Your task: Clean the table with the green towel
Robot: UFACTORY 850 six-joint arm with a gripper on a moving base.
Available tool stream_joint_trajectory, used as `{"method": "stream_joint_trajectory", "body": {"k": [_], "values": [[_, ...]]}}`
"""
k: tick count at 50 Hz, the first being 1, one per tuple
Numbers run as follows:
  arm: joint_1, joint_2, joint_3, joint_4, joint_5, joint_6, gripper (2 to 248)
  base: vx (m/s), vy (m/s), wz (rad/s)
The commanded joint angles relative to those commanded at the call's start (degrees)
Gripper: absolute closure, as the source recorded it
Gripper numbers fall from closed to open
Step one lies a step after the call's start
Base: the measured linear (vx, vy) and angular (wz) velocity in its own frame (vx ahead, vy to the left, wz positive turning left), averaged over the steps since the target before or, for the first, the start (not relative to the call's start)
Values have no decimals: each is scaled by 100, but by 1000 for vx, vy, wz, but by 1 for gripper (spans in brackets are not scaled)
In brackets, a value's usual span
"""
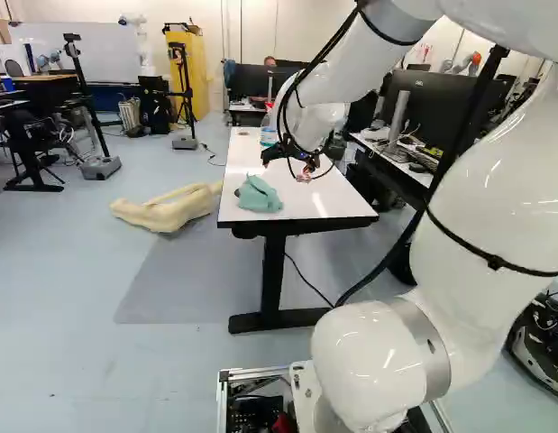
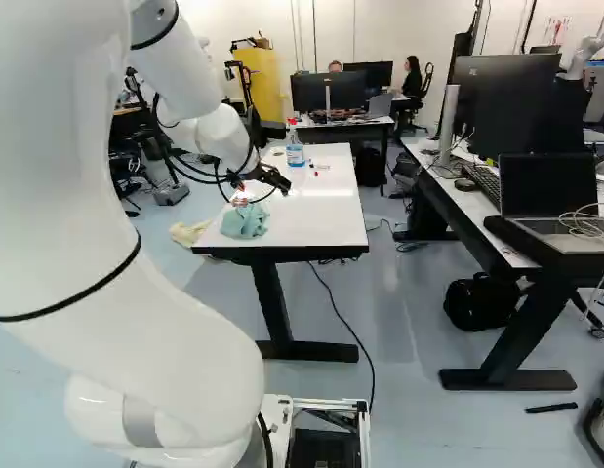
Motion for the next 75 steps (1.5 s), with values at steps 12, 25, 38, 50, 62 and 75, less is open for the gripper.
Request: {"method": "stream_joint_trajectory", "body": {"k": [12, 25, 38, 50, 62, 75], "values": [[-238, 19, 19, 0, 0, 0, 3, 0, 0, 0], [-496, 22, 23, 0, 0, 0, 3, 0, 0, 0], [-712, 11, 12, 0, 0, 0, 3, 0, 0, 0], [-711, 15, 23, -3, 15, 0, 3, 0, 0, 0], [-705, 43, 98, -25, 113, 0, 3, 0, 0, 0], [-692, 102, 257, -73, 323, 0, 3, 0, 0, 0]]}}
